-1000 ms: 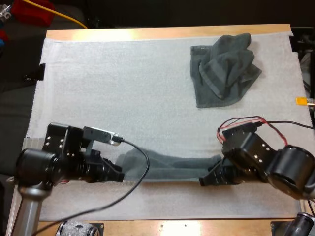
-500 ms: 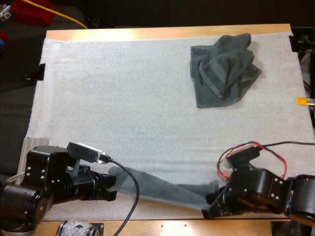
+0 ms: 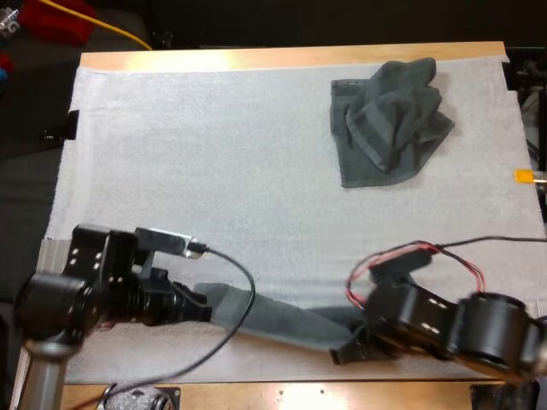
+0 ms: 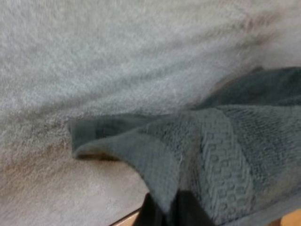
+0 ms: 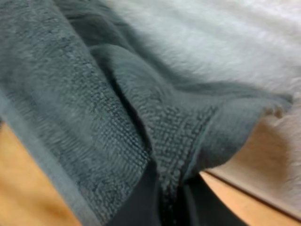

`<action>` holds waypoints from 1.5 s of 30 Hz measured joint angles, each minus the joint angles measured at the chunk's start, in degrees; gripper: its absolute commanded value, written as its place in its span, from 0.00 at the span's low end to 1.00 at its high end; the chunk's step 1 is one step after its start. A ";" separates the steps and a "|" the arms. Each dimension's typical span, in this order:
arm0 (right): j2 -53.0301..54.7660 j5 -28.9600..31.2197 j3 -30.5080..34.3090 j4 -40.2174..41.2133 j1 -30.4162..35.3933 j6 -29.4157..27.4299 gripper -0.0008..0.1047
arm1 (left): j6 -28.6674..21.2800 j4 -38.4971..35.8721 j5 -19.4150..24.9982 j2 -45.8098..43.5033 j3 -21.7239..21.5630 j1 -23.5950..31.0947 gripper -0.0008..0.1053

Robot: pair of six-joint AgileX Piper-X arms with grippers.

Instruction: Pick towel from pile, fold and stack

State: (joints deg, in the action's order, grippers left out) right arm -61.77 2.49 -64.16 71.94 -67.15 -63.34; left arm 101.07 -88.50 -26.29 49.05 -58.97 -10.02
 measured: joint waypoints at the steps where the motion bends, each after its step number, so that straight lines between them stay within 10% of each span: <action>1: -1.29 0.26 0.00 -0.11 1.21 -1.07 0.01 | -0.42 0.08 0.85 0.97 0.00 0.00 0.01; 19: -19.23 -13.85 0.00 -14.83 26.74 -8.02 0.01 | -2.02 14.47 1.76 23.75 0.00 0.00 0.01; 45: -31.94 -22.58 0.00 -32.14 37.43 10.37 0.06 | 2.31 37.52 0.27 36.16 0.00 3.40 0.01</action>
State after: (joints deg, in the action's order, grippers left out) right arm -93.71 -20.09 -64.16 39.81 -29.72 -52.97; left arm 103.38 -50.99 -26.02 85.21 -58.97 -6.62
